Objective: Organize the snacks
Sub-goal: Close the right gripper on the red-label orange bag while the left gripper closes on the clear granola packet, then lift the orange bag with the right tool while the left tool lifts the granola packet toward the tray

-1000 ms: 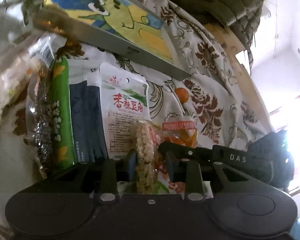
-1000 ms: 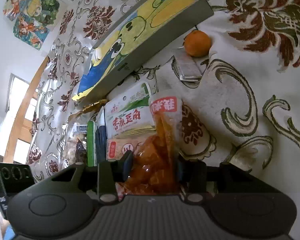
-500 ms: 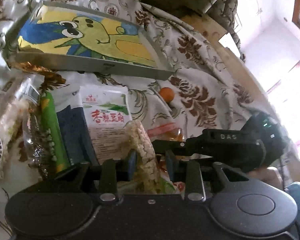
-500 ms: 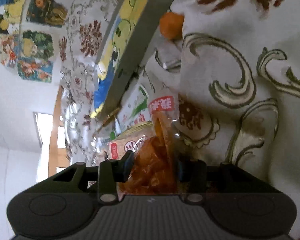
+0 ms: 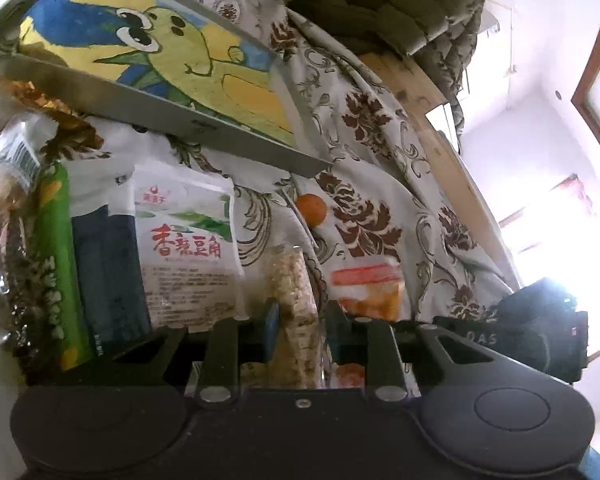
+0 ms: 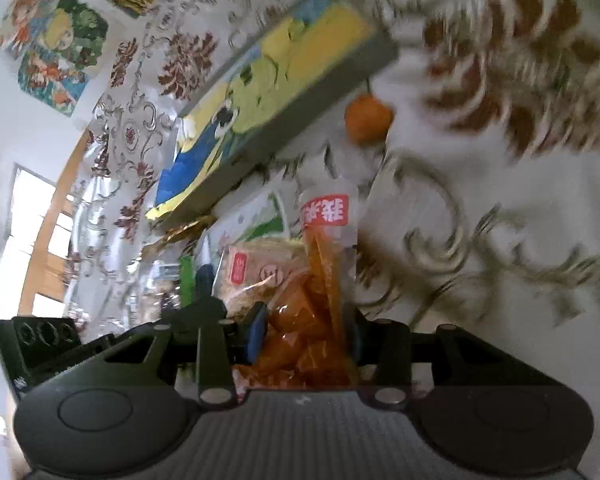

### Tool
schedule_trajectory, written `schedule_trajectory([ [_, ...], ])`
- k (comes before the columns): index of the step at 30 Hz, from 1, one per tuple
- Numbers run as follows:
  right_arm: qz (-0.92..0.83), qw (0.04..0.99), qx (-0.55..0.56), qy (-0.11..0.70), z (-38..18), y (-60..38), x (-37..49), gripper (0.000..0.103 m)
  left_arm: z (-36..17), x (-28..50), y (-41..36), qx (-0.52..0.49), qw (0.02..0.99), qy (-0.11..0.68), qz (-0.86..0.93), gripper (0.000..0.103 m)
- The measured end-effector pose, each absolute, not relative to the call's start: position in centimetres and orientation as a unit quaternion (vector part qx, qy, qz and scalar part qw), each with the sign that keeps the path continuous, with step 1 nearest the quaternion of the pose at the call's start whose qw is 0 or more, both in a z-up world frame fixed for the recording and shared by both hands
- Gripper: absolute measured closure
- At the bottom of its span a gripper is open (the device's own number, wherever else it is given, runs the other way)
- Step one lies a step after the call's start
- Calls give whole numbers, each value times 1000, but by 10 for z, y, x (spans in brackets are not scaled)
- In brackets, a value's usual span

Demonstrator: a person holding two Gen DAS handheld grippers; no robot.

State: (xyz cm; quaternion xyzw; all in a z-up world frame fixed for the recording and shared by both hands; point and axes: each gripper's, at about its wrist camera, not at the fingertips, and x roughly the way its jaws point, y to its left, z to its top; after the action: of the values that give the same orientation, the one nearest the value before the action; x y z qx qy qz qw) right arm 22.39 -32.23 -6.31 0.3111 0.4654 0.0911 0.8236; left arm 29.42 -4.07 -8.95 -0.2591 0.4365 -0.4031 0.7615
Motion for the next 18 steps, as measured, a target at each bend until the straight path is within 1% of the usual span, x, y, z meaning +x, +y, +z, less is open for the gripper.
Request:
schedule_trajectory([
  [6, 47, 859, 267, 435, -41, -332, 217, 60, -79, 287, -60, -160, 801, 431, -384, 76],
  [11, 48, 862, 270, 427, -41, -335, 219, 60, -83, 290, -64, -152, 801, 440, -376, 76],
  [12, 47, 863, 269, 424, -41, -336, 220, 60, -85, 290, -65, -153, 797, 444, -379, 72],
  [13, 47, 865, 269, 420, -42, -336, 220, 60, -89, 292, -66, -156, 786, 456, -387, 69],
  [14, 45, 868, 269, 414, -43, -337, 221, 61, -94, 292, -68, -156, 777, 470, -389, 69],
  [15, 42, 870, 270, 411, -43, -338, 222, 61, -95, 289, -68, -154, 779, 470, -385, 72],
  [18, 41, 874, 275, 399, -40, -338, 223, 62, -90, 283, -63, -164, 787, 464, -373, 78],
])
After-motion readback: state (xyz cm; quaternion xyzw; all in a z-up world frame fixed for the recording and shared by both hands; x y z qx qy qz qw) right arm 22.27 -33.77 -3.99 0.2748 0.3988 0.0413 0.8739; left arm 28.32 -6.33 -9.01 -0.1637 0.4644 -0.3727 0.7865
